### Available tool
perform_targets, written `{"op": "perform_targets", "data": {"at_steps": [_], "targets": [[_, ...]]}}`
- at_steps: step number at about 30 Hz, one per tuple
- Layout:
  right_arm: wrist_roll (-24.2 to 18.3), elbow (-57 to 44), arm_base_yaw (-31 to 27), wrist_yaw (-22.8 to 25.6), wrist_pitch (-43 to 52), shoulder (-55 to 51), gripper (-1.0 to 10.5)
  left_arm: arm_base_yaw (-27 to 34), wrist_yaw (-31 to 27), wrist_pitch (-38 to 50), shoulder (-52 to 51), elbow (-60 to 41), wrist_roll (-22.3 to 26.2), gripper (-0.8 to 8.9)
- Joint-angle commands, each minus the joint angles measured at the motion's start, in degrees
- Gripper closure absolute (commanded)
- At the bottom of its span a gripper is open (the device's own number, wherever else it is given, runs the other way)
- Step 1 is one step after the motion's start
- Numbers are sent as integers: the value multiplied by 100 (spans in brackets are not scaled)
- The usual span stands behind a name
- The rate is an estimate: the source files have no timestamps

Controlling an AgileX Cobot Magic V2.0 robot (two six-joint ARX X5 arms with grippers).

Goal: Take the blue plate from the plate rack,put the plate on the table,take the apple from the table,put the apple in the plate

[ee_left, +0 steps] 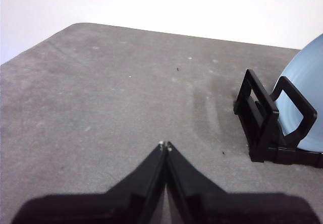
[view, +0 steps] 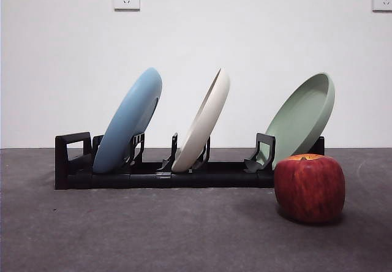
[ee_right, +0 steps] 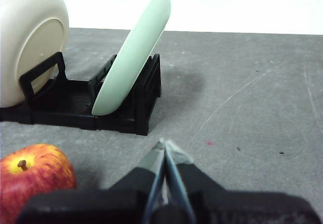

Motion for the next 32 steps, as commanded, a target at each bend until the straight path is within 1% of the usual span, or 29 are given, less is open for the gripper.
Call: {"op": "perform_targets", "data": {"at_steps": [1,3,6,9,11,12,17,20,23,27,32], "targets": [[72,-55,7,-22,-55,-11,946,13,17,39,-17,-79,15,815],[107,-55,7,-20,-55,-11,946,11,125,44,-17,-79,7,815],[186,-55,7,-17,85,-11,946,11,125,114,-17,-79,2,815],[901,-52,7,-20,275,-13,946,11,203,157,-17,-79,-4,815],[1322,-52,4,-17,481,-13,946,11,415,195,-17,-79,-114,816],[1467,-48,7,-20,562,-13,947,11,529,199,-15,-70,-192,817],[2284,177,7,-26,627,13,957,11,1126,190,-15,90,-918,820],[2656,376,7,-31,619,170,957,11,1469,188,42,234,-1255,820],[2739,686,7,-81,490,448,957,11,1797,181,205,452,-1440,820],[2728,1279,7,-310,144,1012,957,11,2079,92,605,901,-1473,820],[2389,2118,4,-654,2,1891,957,11,2396,48,1390,1657,-1443,820]]}}
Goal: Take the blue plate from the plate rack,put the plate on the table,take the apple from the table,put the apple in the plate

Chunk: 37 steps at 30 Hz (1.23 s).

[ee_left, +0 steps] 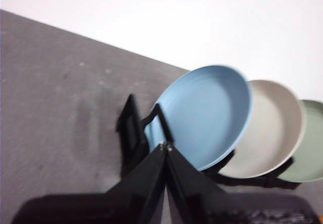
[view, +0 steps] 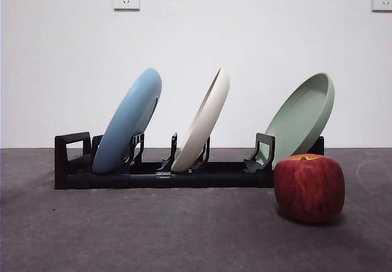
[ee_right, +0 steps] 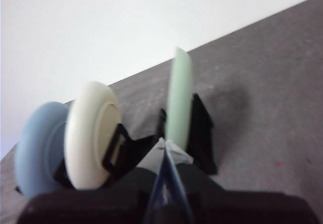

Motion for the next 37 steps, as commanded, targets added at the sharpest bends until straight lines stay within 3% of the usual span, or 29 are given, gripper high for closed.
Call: {"op": "perform_targets", "data": {"at_steps": [1,8,13,15,16,18,20,29,37], "targets": [[-249,442,7,-238,28,448,957,9,251,31,439,415,0,820],[-656,1521,7,-1008,-420,1622,947,9,1073,-197,1609,1615,291,820],[-1021,2122,7,-1224,-981,2385,939,9,1722,-505,2400,2280,293,813],[-1062,2277,7,-1344,-1078,2627,870,9,1978,-592,2688,2459,291,797],[-1062,2328,7,-1344,-1106,2706,817,9,2065,-621,2800,2516,291,748],[-1062,2411,7,-1342,-1137,2861,703,-2,2153,-658,3029,2599,275,556],[-1060,2455,7,-1368,-1143,2951,653,-31,2184,-658,3209,2638,245,451],[-1060,2555,7,-1475,-1255,2986,658,-374,2081,-883,4430,3508,350,468],[-1064,2614,7,-1475,-1714,2986,659,-1207,944,-2221,6063,5386,1346,468]]}}
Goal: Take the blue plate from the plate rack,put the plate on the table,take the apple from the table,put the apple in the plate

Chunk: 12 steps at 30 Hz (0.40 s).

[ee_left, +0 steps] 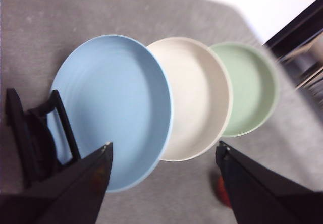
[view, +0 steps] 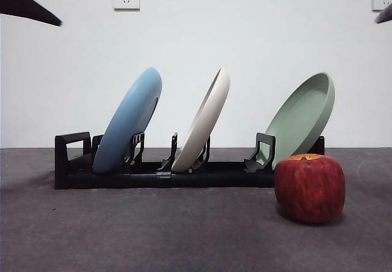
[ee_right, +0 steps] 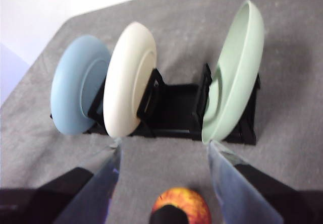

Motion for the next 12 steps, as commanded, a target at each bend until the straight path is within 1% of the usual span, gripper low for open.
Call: {"op": "perform_targets", "data": {"at_steps": [1,7,12], "targets": [[-52,13,7,-13,-92,2,659,-332,-446,-299,570,647,560,468],[-50,13,7,-11,-262,2,659,-929,-1204,-396,1523,1486,667,468],[-48,13,7,-4,-389,0,659,-1239,-1554,-367,2251,1666,669,468]]}}
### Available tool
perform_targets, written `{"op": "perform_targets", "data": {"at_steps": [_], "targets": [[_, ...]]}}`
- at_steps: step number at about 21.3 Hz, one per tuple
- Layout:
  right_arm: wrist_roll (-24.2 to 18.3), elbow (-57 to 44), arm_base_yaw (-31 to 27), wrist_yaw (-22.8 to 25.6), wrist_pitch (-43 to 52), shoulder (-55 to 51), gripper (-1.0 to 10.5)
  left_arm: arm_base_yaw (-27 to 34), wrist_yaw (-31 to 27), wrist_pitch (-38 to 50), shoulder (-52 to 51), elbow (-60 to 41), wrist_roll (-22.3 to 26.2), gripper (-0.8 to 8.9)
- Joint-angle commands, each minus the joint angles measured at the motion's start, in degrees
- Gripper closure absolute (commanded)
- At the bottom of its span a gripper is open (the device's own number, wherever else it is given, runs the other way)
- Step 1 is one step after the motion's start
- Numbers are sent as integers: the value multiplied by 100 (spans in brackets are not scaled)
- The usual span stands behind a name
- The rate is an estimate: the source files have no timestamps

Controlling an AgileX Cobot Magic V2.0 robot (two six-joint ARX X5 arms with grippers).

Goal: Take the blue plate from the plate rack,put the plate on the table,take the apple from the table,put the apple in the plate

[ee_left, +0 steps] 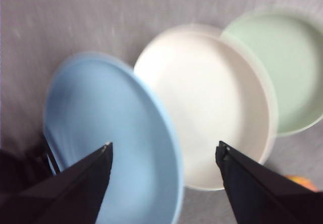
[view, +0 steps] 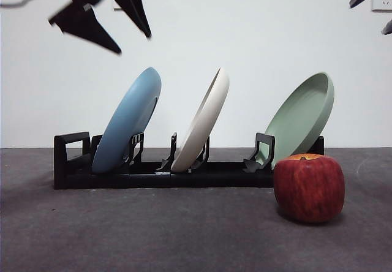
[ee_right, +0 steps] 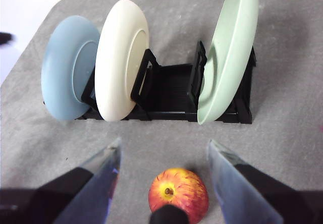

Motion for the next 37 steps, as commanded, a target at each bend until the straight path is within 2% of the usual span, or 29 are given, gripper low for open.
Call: {"op": "perform_targets", "data": {"at_steps": [1,8,9,10,12,17,20,21,24,27,31,33,37], "targets": [[-46,13,7,-4,-22,0,659,-96,-184,33,350,-15,83,468],[-46,13,7,11,-107,2,659,-118,-85,310,802,-15,79,474],[-46,13,7,13,-131,2,659,-118,-81,289,811,-15,81,519],[-46,13,7,11,-149,2,661,-122,-57,284,811,-15,83,645],[-46,13,7,13,-155,2,663,-151,203,293,811,-15,81,834],[-48,13,7,7,-162,2,662,-149,525,245,752,173,127,822],[-50,13,7,2,-177,2,662,-155,804,-57,560,667,225,822],[-52,13,7,2,-175,2,662,-164,802,-262,494,918,262,822],[-92,13,7,2,-175,2,663,-271,782,-1137,302,1759,769,822],[-90,13,7,9,-173,2,663,-483,763,-1956,-107,2068,1154,822],[-92,13,7,9,-173,2,663,-1217,131,-2973,-654,2063,1670,822],[-92,13,7,13,-173,2,663,-1834,-345,-3322,-785,1989,1670,822],[-92,13,7,31,-173,2,663,-3244,-1775,-3508,-817,1517,1263,822]]}}
